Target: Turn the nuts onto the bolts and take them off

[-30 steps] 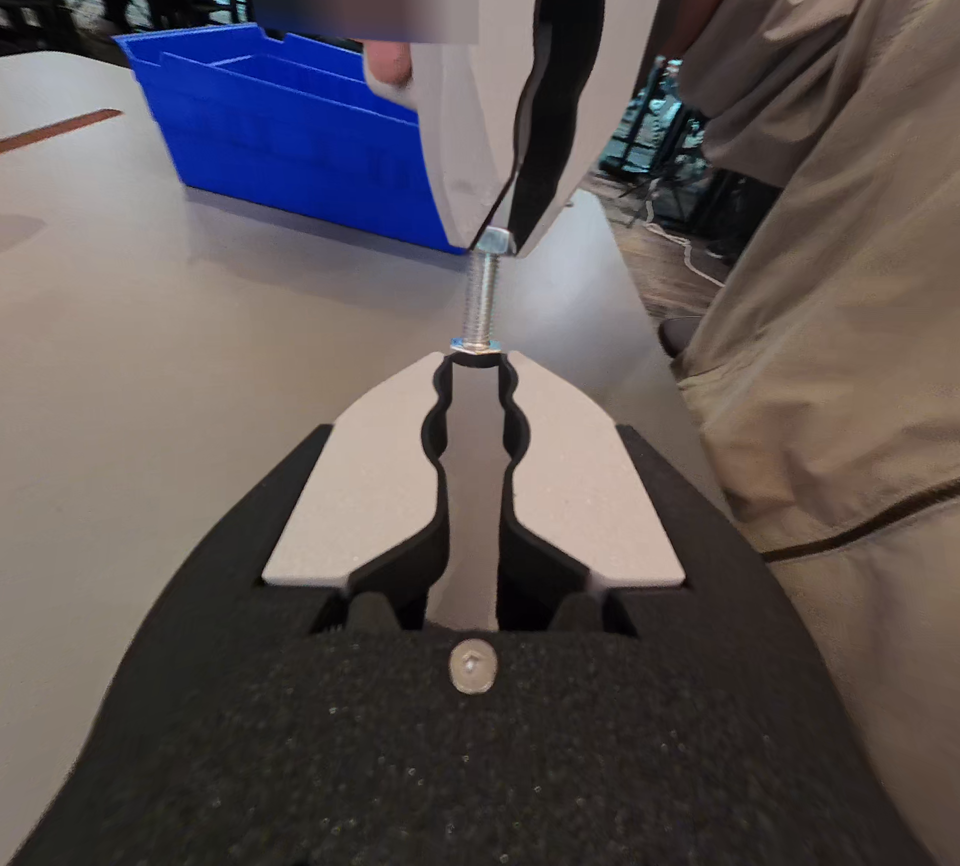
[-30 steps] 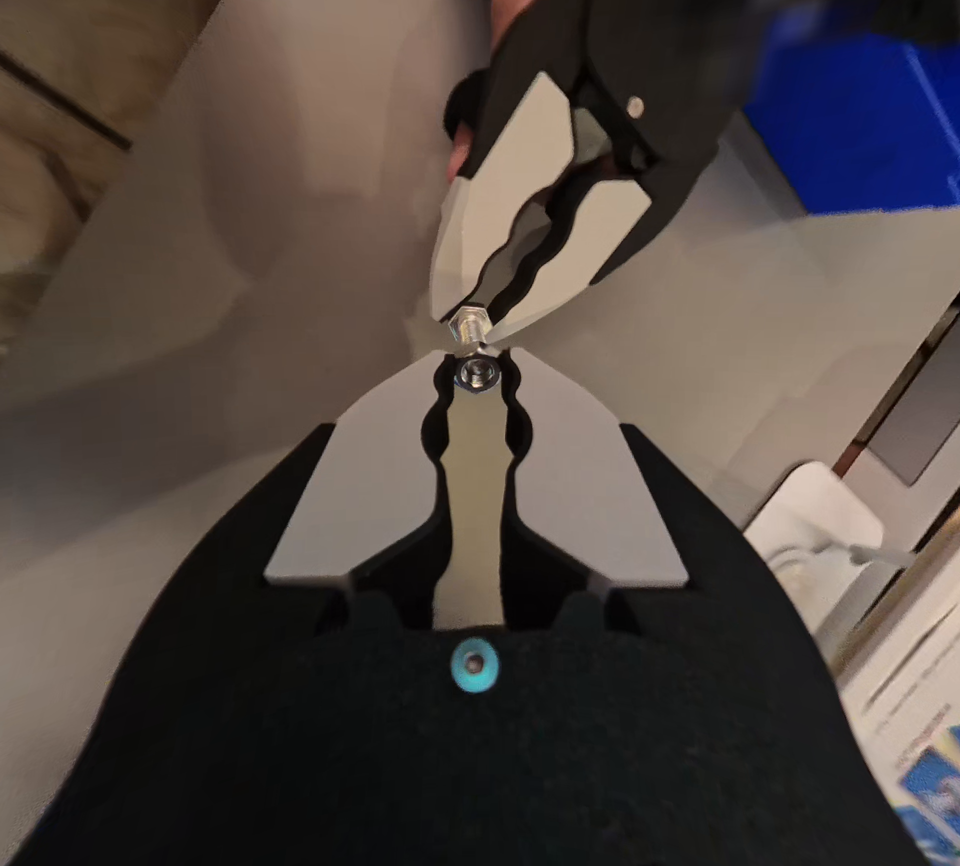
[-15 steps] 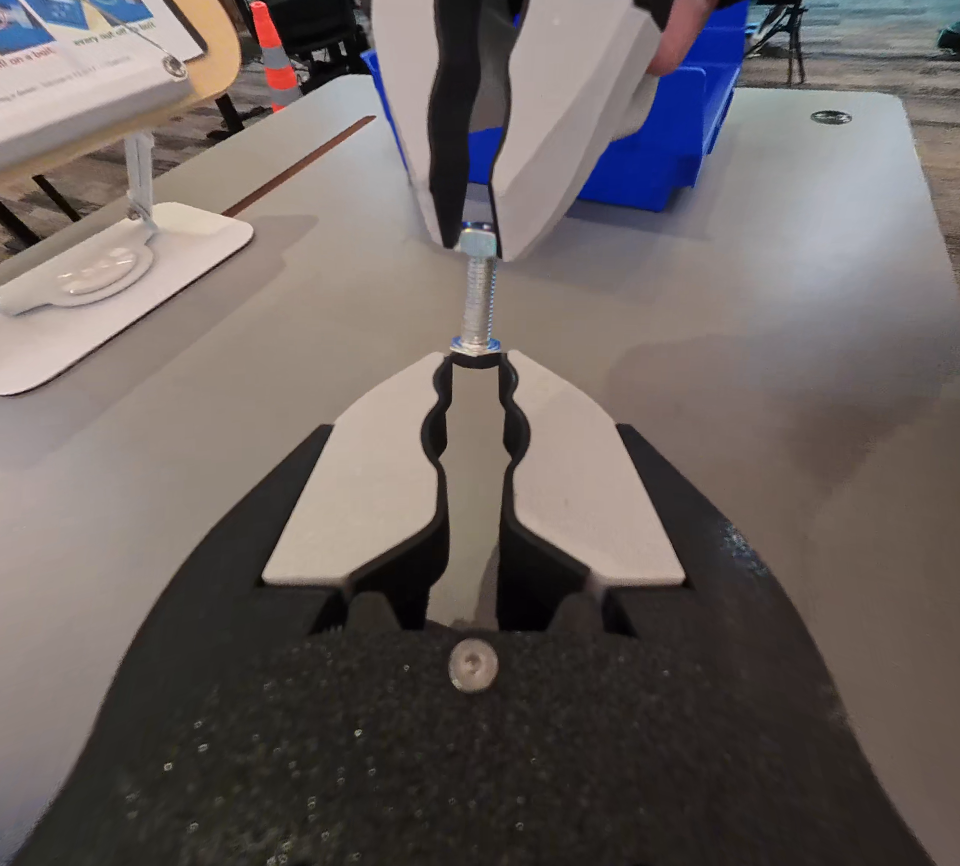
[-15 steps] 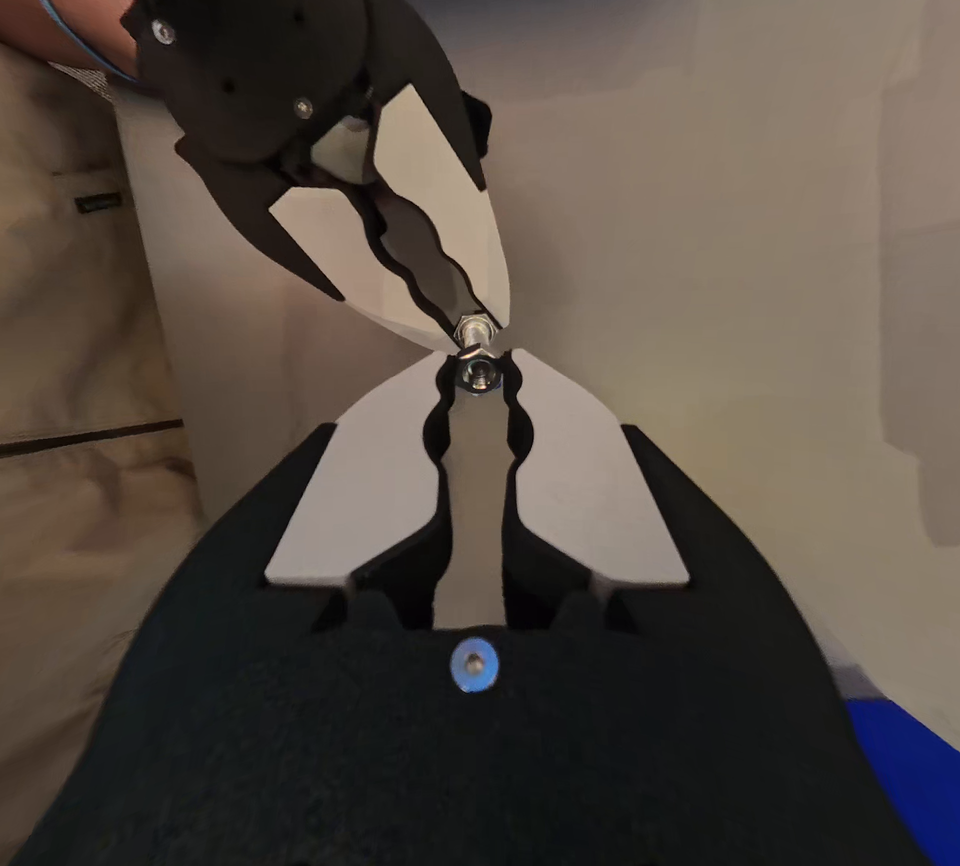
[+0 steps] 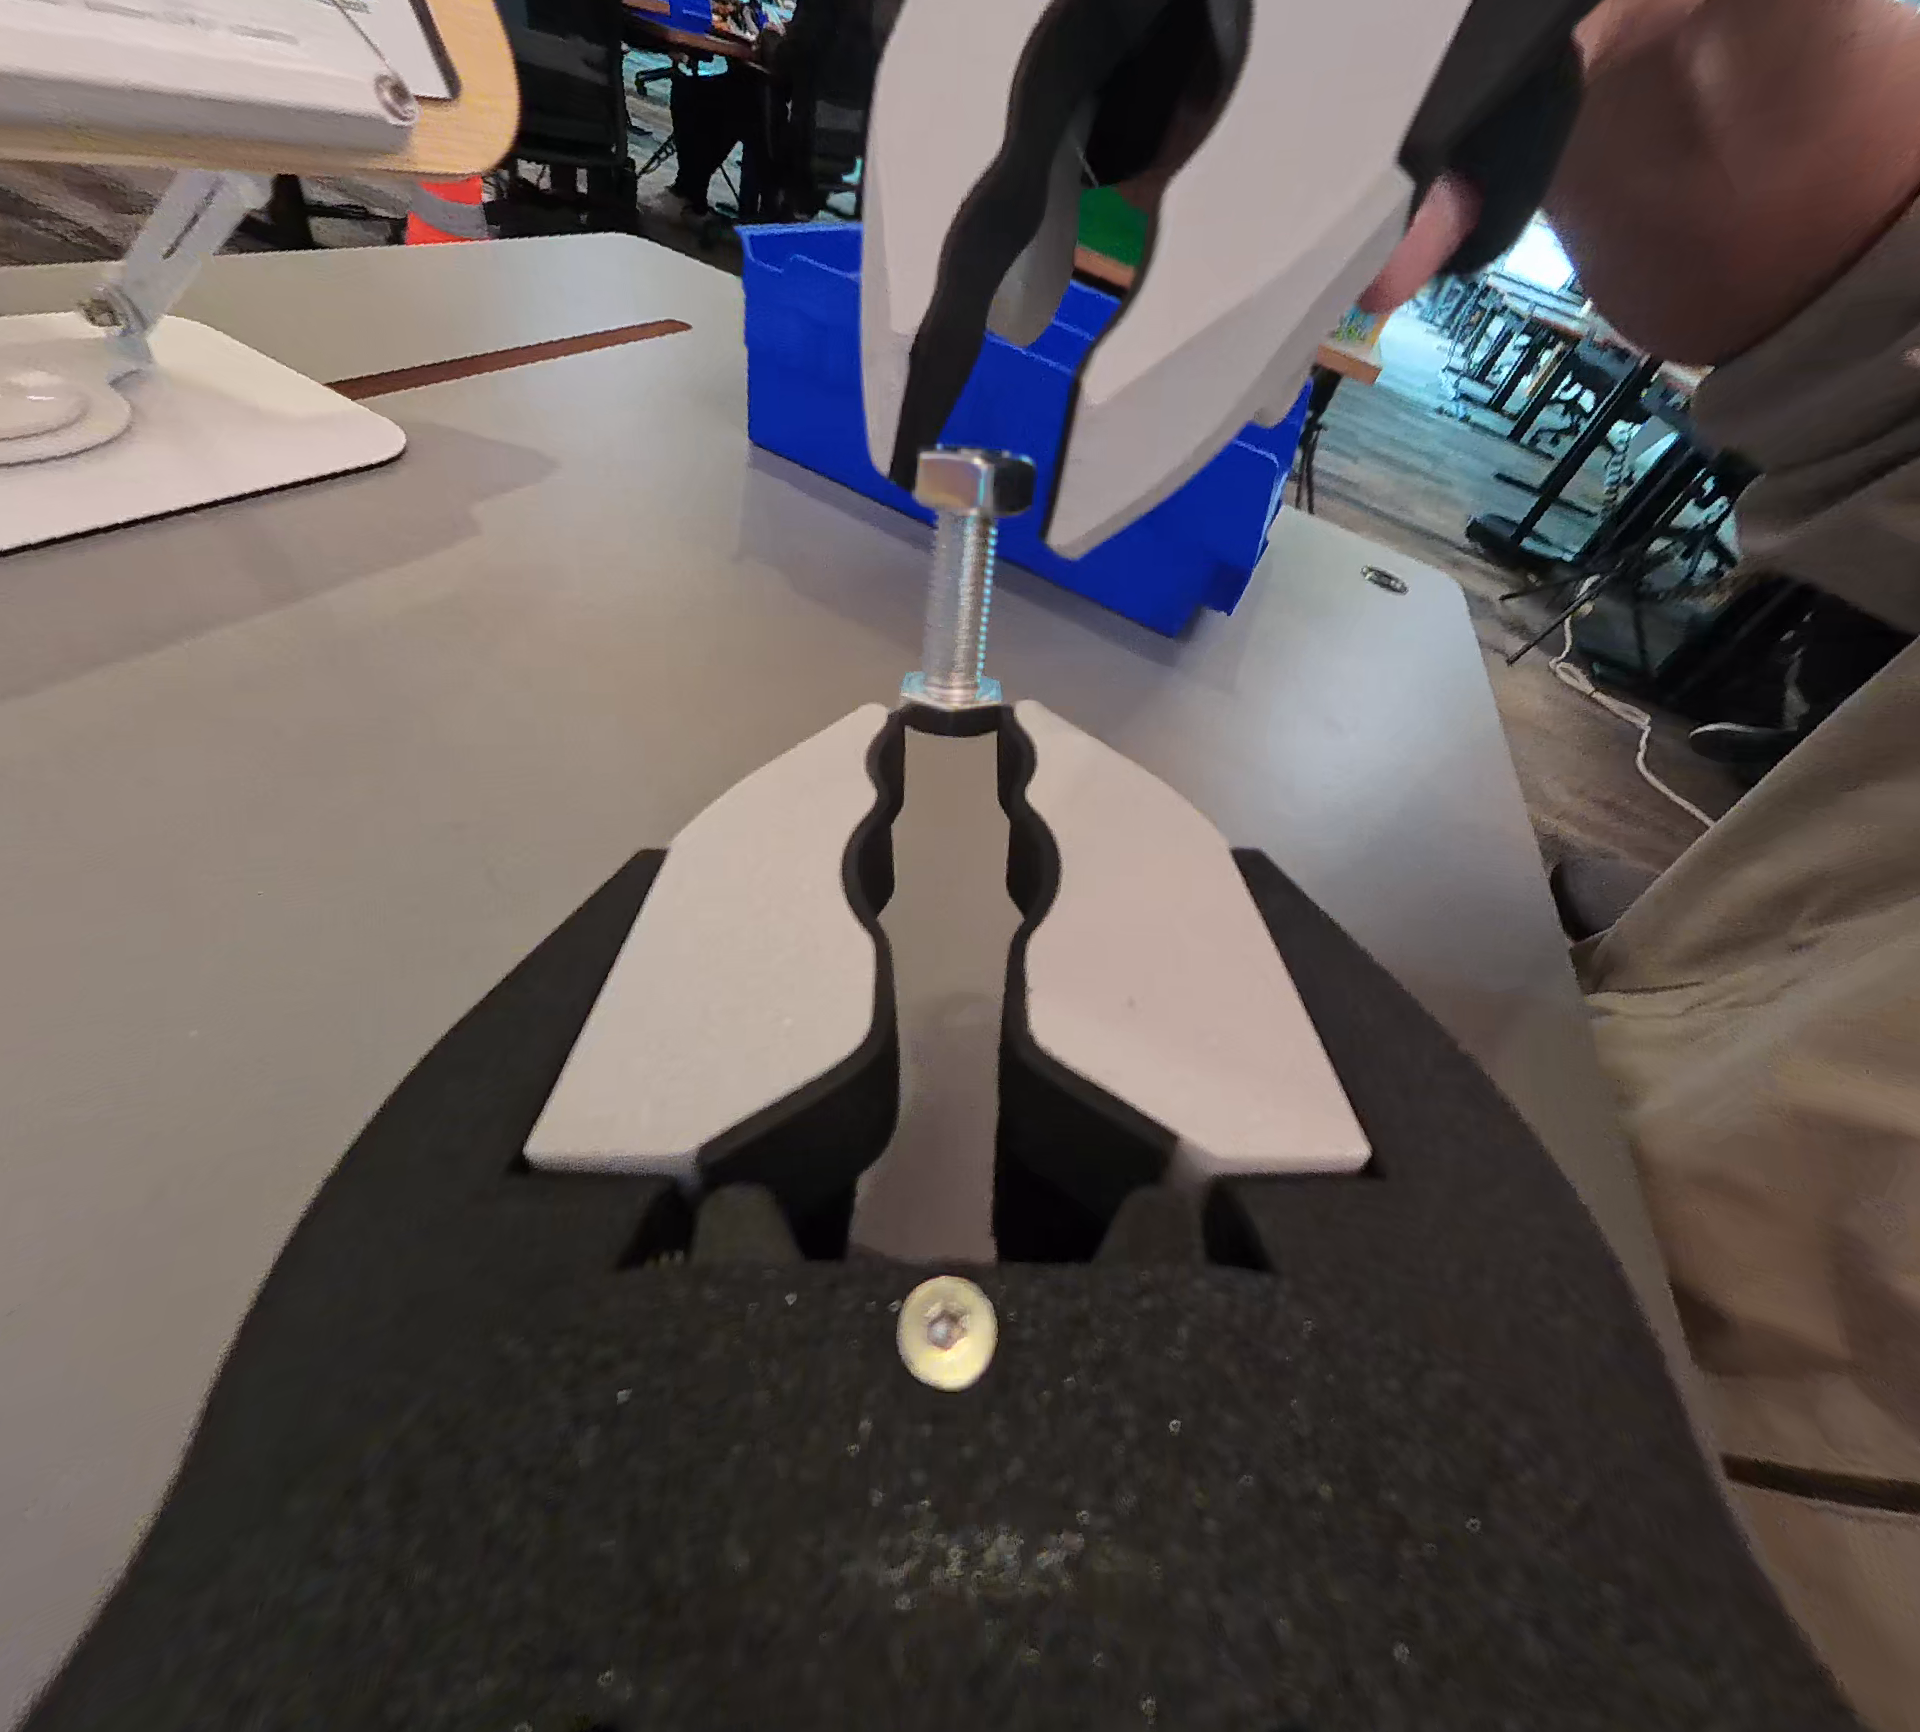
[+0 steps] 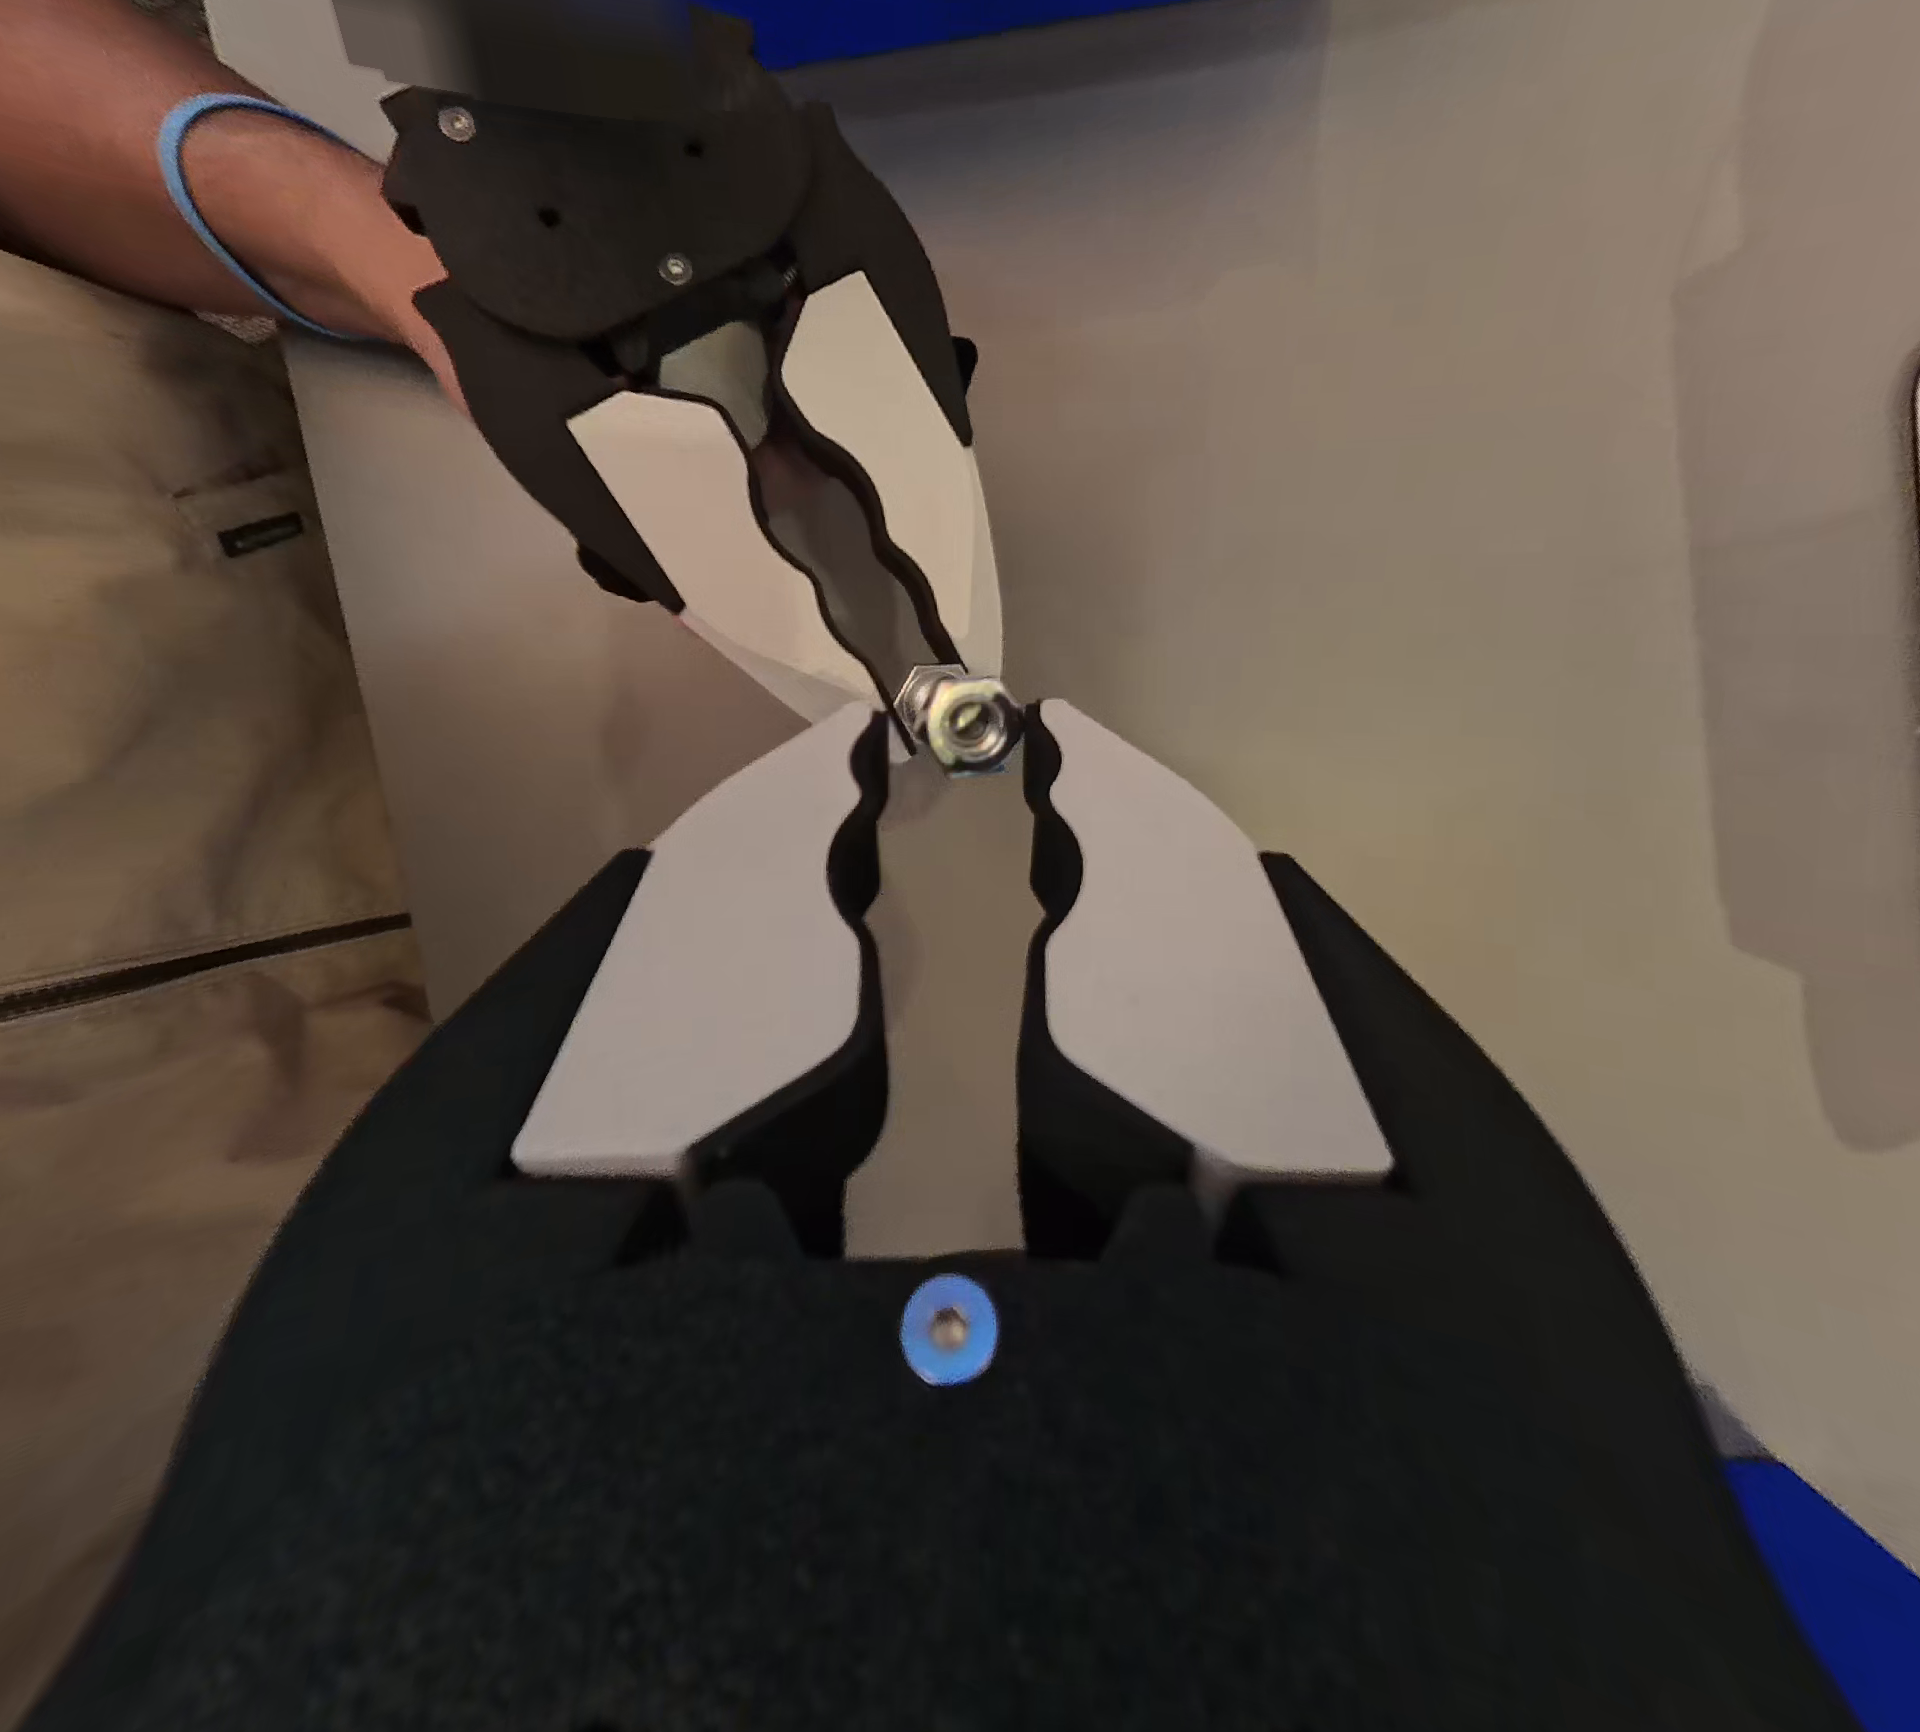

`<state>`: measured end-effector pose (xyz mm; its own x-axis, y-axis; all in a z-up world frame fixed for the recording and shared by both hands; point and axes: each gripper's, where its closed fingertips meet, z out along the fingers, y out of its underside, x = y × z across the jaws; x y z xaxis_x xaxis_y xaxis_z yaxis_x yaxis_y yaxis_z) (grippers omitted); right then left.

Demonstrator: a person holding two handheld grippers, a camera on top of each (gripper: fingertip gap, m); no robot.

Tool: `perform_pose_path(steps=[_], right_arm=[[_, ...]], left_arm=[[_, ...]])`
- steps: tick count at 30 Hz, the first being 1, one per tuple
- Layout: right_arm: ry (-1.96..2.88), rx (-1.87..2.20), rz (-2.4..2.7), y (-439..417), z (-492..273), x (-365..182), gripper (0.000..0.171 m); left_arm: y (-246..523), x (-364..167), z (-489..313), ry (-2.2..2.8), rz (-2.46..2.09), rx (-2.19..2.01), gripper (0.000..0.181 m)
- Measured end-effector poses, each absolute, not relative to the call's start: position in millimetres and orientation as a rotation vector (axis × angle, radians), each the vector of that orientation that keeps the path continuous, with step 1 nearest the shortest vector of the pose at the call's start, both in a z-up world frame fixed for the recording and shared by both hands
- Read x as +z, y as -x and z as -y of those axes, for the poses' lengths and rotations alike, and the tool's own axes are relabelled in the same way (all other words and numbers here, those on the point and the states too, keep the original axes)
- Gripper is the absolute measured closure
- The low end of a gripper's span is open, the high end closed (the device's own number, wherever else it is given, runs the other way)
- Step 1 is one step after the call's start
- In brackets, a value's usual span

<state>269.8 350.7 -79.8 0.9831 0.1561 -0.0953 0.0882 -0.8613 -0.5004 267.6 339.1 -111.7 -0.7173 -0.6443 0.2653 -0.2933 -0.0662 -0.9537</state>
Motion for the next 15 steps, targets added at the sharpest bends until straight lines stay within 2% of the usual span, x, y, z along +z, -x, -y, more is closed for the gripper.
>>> perform_pose_path(steps=[15], right_arm=[[2.547, 0.245, 0.192, -260.9, -351.4, -66.6, 0.148]], left_arm=[[-269.4, -101.4, -352.6, 1.038, -1.871, -1.927, 0.165]])
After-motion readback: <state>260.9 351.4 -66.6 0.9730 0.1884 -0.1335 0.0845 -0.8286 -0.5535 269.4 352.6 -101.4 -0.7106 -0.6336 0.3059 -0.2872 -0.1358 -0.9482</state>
